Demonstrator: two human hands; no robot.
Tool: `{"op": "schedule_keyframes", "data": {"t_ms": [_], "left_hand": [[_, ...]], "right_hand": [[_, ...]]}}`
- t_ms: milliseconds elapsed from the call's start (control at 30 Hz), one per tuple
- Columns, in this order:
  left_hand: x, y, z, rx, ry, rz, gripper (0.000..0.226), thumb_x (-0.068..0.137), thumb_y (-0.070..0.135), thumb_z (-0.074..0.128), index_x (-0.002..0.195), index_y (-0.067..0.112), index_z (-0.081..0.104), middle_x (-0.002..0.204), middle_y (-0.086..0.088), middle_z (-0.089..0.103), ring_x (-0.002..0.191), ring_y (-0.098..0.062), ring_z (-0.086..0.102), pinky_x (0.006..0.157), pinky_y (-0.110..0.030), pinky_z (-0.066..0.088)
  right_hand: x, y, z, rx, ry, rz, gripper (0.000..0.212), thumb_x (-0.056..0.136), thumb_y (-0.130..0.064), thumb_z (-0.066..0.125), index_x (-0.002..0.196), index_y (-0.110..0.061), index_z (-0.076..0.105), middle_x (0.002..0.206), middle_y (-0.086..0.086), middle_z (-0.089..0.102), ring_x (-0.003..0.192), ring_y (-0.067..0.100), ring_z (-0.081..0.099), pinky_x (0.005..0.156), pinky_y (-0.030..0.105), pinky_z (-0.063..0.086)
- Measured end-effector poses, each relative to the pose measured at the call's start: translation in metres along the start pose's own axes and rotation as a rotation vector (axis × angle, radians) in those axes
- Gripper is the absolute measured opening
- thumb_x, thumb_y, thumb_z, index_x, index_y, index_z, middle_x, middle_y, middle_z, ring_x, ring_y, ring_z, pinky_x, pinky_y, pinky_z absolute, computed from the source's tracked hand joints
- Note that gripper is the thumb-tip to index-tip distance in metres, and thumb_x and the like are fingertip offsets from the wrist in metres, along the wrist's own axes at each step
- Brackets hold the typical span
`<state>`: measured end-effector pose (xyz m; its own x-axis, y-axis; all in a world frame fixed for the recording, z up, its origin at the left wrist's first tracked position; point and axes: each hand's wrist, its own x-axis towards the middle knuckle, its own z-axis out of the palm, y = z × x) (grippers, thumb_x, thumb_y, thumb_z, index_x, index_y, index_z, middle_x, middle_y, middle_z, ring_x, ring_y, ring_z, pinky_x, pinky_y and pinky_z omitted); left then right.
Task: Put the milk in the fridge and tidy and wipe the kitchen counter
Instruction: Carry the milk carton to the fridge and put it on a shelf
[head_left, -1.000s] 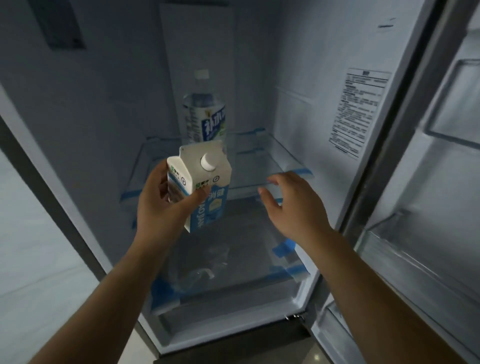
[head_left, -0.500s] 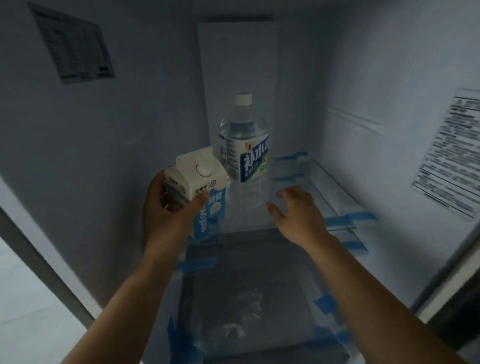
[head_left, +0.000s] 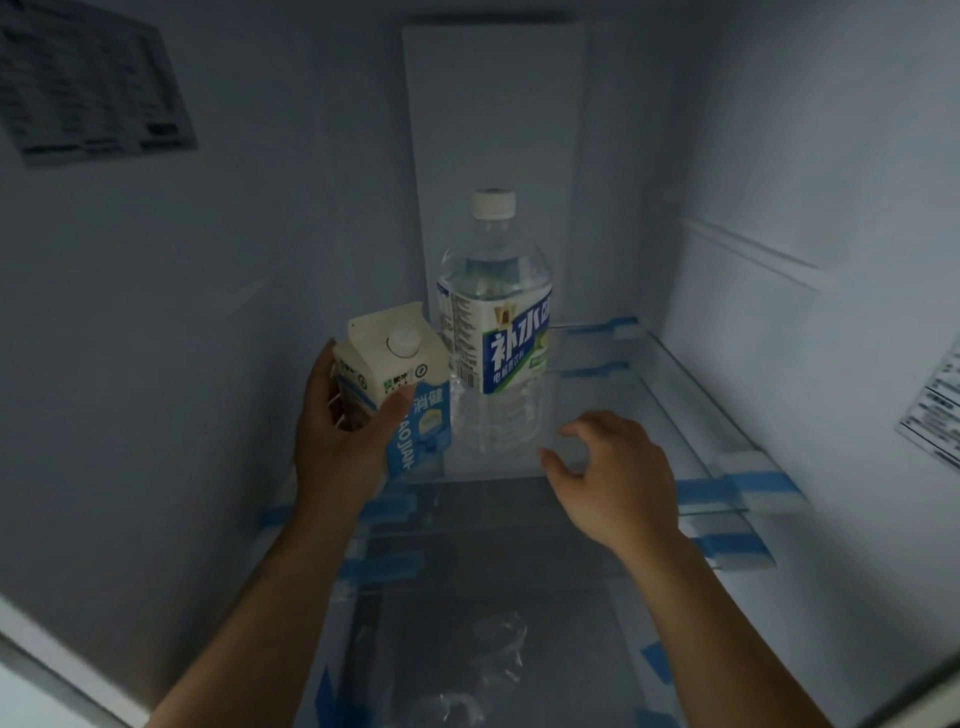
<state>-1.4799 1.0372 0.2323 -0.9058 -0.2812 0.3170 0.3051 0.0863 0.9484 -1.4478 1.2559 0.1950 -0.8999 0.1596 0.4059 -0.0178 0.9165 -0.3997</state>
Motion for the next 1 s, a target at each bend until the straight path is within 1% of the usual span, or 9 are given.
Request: {"op": "schedule_keyframes", "data": {"t_ms": [100, 200, 300, 433, 500, 600, 733, 867, 1000], "left_hand": [[0.004, -0.004, 0.001, 0.011, -0.012, 0.007, 0.070, 0.078, 0.016, 0.071, 0.138, 0.029, 0.038, 0.127, 0.005, 0.054, 0.098, 0.005, 0.054, 0.078, -0.019, 0.050], [0.005, -0.008, 0.002, 0.029, -0.013, 0.012, 0.069, 0.079, 0.019, 0.070, 0.139, 0.030, 0.037, 0.131, 0.002, 0.054, 0.108, -0.008, 0.056, 0.085, -0.030, 0.051], [0.005, -0.010, 0.001, 0.057, -0.009, 0.024, 0.070, 0.079, 0.022, 0.070, 0.140, 0.030, 0.035, 0.133, 0.001, 0.053, 0.111, -0.012, 0.056, 0.088, -0.034, 0.051], [0.005, -0.009, 0.002, 0.053, -0.015, 0.037, 0.070, 0.080, 0.020, 0.069, 0.139, 0.030, 0.034, 0.134, 0.003, 0.051, 0.102, 0.001, 0.054, 0.079, -0.020, 0.047], [0.005, -0.010, 0.002, 0.052, -0.024, 0.040, 0.068, 0.080, 0.019, 0.069, 0.137, 0.030, 0.035, 0.134, 0.001, 0.050, 0.108, -0.005, 0.054, 0.082, -0.022, 0.048], [0.006, -0.012, 0.001, 0.047, -0.057, 0.046, 0.064, 0.080, 0.021, 0.070, 0.132, 0.036, 0.036, 0.135, -0.002, 0.050, 0.116, -0.015, 0.053, 0.092, -0.036, 0.050], [0.001, -0.004, -0.002, 0.105, -0.074, 0.078, 0.065, 0.081, 0.025, 0.069, 0.134, 0.037, 0.032, 0.132, 0.007, 0.044, 0.114, -0.006, 0.047, 0.092, -0.027, 0.043], [-0.014, 0.010, -0.007, 0.225, -0.089, 0.096, 0.065, 0.082, 0.031, 0.066, 0.137, 0.029, 0.031, 0.119, 0.012, 0.030, 0.113, -0.002, 0.034, 0.092, -0.024, 0.030], [-0.045, 0.024, -0.022, 0.283, -0.124, 0.140, 0.074, 0.080, 0.038, 0.067, 0.141, 0.024, 0.027, 0.132, 0.006, 0.033, 0.123, -0.005, 0.031, 0.100, -0.027, 0.029]], "right_hand": [[0.000, -0.001, 0.000, -0.007, 0.006, -0.004, 0.050, 0.076, -0.053, 0.045, 0.107, -0.019, 0.064, 0.115, -0.001, 0.062, 0.107, 0.023, 0.055, 0.085, 0.035, 0.043], [0.000, 0.000, 0.001, -0.009, 0.023, -0.006, 0.049, 0.075, -0.053, 0.047, 0.105, -0.019, 0.065, 0.114, -0.001, 0.063, 0.106, 0.023, 0.055, 0.083, 0.035, 0.043], [-0.001, -0.001, 0.000, -0.015, 0.018, -0.005, 0.049, 0.075, -0.053, 0.048, 0.106, -0.019, 0.065, 0.114, -0.001, 0.063, 0.107, 0.023, 0.055, 0.083, 0.034, 0.043], [-0.001, -0.002, -0.002, -0.020, 0.007, 0.004, 0.050, 0.075, -0.055, 0.047, 0.106, -0.020, 0.065, 0.116, -0.002, 0.062, 0.107, 0.022, 0.055, 0.084, 0.035, 0.044], [0.000, -0.003, -0.003, -0.020, -0.003, 0.012, 0.050, 0.074, -0.056, 0.047, 0.106, -0.021, 0.065, 0.116, -0.002, 0.062, 0.107, 0.022, 0.054, 0.084, 0.035, 0.044], [-0.002, -0.004, -0.003, -0.025, -0.010, 0.020, 0.050, 0.074, -0.056, 0.048, 0.107, -0.022, 0.064, 0.117, -0.003, 0.061, 0.108, 0.020, 0.054, 0.084, 0.033, 0.042], [-0.004, -0.006, -0.006, 0.024, -0.032, 0.050, 0.039, 0.081, -0.045, 0.060, 0.109, -0.018, 0.062, 0.117, 0.000, 0.061, 0.109, 0.022, 0.053, 0.086, 0.031, 0.040], [-0.017, -0.012, -0.021, -0.059, -0.096, 0.089, 0.040, 0.088, -0.043, 0.051, 0.118, -0.017, 0.057, 0.123, 0.004, 0.057, 0.112, 0.025, 0.051, 0.088, 0.033, 0.041], [-0.054, -0.017, -0.047, -0.067, -0.055, 0.117, 0.047, 0.088, -0.045, 0.050, 0.122, -0.011, 0.052, 0.123, 0.011, 0.054, 0.110, 0.030, 0.051, 0.085, 0.037, 0.047]]}}
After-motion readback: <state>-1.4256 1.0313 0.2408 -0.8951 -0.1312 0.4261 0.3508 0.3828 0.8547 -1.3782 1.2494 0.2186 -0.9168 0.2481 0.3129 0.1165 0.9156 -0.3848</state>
